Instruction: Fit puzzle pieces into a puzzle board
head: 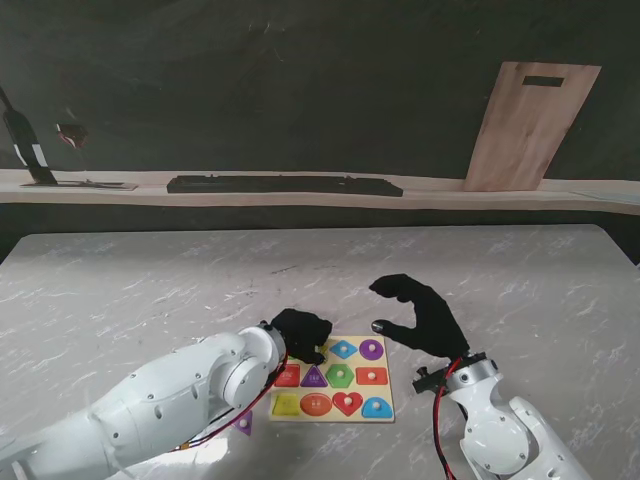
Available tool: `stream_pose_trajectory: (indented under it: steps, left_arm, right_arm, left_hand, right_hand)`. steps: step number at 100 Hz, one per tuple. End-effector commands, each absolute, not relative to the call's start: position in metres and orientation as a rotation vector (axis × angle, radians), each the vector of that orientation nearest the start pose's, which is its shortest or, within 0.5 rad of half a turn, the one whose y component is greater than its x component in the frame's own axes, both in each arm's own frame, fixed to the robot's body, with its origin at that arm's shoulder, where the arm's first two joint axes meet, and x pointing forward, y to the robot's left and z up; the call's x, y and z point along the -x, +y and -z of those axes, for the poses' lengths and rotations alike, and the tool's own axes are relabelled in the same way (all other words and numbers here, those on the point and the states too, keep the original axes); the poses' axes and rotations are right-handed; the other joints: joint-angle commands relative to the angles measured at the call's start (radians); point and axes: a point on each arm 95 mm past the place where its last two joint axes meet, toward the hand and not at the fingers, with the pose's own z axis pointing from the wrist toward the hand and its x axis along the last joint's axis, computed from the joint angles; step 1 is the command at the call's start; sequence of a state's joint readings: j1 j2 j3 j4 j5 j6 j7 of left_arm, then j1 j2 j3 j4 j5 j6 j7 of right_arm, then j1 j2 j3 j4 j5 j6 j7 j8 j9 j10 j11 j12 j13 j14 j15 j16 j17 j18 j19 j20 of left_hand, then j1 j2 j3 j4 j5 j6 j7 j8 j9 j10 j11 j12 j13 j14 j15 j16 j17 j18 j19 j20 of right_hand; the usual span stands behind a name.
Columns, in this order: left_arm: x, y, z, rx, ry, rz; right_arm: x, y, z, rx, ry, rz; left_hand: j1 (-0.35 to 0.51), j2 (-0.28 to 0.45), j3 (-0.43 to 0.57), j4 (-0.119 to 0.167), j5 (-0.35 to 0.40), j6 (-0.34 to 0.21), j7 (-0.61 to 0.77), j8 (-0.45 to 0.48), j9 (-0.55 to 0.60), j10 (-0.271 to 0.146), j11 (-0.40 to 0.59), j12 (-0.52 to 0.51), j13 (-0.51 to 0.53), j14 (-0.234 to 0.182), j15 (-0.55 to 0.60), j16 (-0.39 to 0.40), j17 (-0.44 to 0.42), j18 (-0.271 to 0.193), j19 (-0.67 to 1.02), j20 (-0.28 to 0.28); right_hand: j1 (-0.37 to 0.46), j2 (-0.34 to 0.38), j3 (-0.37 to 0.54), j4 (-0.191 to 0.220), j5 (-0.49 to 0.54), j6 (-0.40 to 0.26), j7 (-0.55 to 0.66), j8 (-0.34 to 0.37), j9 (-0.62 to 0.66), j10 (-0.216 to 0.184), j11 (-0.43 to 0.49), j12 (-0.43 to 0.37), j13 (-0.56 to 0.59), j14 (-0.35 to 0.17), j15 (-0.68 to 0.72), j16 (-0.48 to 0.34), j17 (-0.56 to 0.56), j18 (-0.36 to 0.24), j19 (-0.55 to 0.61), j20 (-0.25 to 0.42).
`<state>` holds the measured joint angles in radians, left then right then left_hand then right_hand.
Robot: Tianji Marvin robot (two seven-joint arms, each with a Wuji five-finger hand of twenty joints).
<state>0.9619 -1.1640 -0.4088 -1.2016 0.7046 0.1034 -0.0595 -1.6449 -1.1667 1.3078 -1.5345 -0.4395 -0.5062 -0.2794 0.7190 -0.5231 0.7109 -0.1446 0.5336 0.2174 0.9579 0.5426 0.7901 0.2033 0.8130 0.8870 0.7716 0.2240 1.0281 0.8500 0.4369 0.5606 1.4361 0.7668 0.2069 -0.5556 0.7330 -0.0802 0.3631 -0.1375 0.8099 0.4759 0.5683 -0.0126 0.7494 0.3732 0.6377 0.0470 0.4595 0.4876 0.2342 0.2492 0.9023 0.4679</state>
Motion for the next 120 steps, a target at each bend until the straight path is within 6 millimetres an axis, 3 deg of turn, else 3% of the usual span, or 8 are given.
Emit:
stream_pose_trajectory:
  steps: [1, 38, 89, 120]
  left_arm:
    - [-0.447, -0.141, 0.379, 1.093, 2.035, 1.363]
    - [-0.450, -0.139, 0.379, 1.100, 1.983, 1.397]
    - [-0.440, -0.134, 0.355, 1.086, 1.884, 1.526]
    - [-0.437, -0.119, 0.344, 1.076, 1.876, 1.527]
  right_arm:
    - [-0.375, -0.007, 0.317, 1.675, -1.084, 2.786]
    - [-0.375, -0.008, 0.317, 1.677, -1.082, 2.789]
    - [-0.375, -0.008, 0.317, 1.674, -1.083, 2.787]
    - [-0.375, -0.008, 0.317, 1.674, -1.080, 2.788]
  left_hand:
    - [-0.021, 0.013, -0.016, 0.037, -0.071, 0.010, -0.234, -0.068, -0.030, 0.011, 0.024, -0.008, -0.033, -0.005, -0.006, 0.021, -0.008, -0.160, 0.000, 0.026]
    - [-0.013, 0.054, -0.065, 0.040, -0.082, 0.021, -0.366, -0.153, -0.068, 0.036, -0.025, -0.045, -0.039, 0.000, -0.011, 0.013, -0.020, -0.156, -0.011, 0.031]
    - [0.000, 0.113, -0.151, 0.040, -0.054, 0.004, -0.380, -0.164, -0.094, 0.045, -0.068, -0.085, -0.069, 0.008, -0.041, 0.005, -0.060, -0.157, -0.041, 0.023]
    - [0.042, 0.123, -0.134, 0.049, 0.000, -0.003, -0.324, -0.134, -0.074, 0.044, -0.069, -0.090, -0.061, 0.009, -0.049, 0.008, -0.060, -0.153, -0.044, 0.025]
  right_hand:
    - [-0.025, 0.013, -0.012, 0.002, 0.021, -0.029, -0.002, 0.012, 0.020, -0.012, -0.006, 0.008, 0.022, 0.004, 0.017, 0.012, -0.007, 0.011, 0.012, 0.021]
    - [-0.022, 0.015, -0.014, 0.002, 0.037, -0.031, 0.002, 0.014, 0.036, -0.010, -0.004, 0.009, 0.030, 0.006, 0.020, 0.014, -0.004, 0.012, 0.012, 0.021]
    - [-0.022, 0.015, -0.016, 0.002, 0.040, -0.031, 0.002, 0.014, 0.039, -0.007, -0.001, 0.011, 0.030, 0.006, 0.022, 0.016, -0.005, 0.013, 0.012, 0.020]
    - [-0.021, 0.015, -0.015, 0.003, 0.040, -0.030, 0.001, 0.015, 0.039, -0.006, 0.001, 0.012, 0.030, 0.007, 0.023, 0.017, -0.005, 0.013, 0.012, 0.020]
